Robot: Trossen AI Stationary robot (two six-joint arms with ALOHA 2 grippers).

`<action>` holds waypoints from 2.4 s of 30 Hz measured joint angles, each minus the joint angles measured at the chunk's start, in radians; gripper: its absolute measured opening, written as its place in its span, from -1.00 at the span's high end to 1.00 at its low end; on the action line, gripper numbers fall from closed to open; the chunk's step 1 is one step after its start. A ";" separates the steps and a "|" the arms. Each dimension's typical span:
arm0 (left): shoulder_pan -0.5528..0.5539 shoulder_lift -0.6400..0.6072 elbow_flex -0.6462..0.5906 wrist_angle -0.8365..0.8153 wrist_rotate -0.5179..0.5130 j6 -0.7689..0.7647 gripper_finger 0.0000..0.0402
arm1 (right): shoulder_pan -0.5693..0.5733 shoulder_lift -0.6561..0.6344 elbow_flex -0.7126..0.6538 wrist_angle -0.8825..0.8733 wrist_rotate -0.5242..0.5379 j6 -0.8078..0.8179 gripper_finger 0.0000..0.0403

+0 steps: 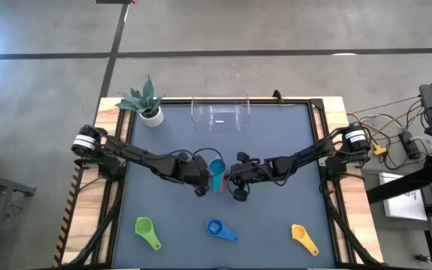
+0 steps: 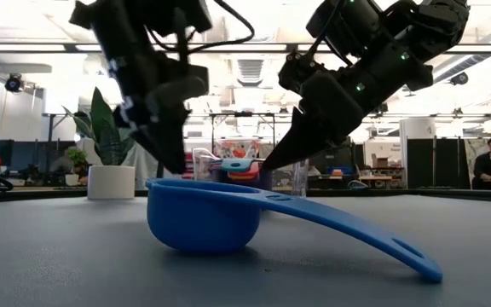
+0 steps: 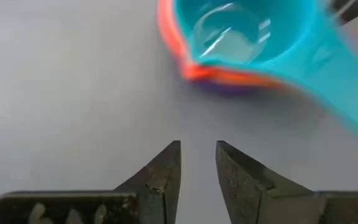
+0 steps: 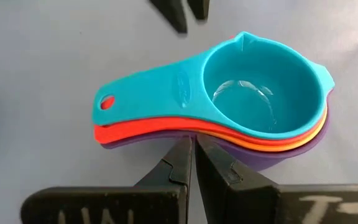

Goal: Nest measuring cups in basket
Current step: Stack the green measuring cup on top of the light blue measuring cup

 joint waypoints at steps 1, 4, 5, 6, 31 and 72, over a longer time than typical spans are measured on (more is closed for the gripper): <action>-0.005 -0.012 0.000 -0.030 -0.005 -0.007 0.58 | 0.000 0.000 0.000 -0.002 0.000 -0.002 0.94; -0.028 -0.052 0.000 -0.106 -0.009 -0.023 0.58 | 0.000 0.000 0.000 -0.016 0.000 -0.019 0.94; -0.042 -0.062 0.000 -0.119 -0.010 -0.024 0.58 | 0.000 -0.001 0.000 -0.026 0.000 -0.023 0.94; -0.059 -0.070 0.000 -0.131 -0.009 -0.025 0.58 | 0.000 -0.002 0.000 -0.033 0.000 -0.024 0.94; -0.546 -0.133 0.000 -0.504 0.346 -0.474 0.56 | 0.023 -0.119 -0.014 -0.135 -0.001 -0.052 0.94; -0.706 -0.364 -0.375 -0.190 0.278 -0.654 0.12 | 0.042 -0.119 -0.024 -0.148 -0.001 -0.082 0.94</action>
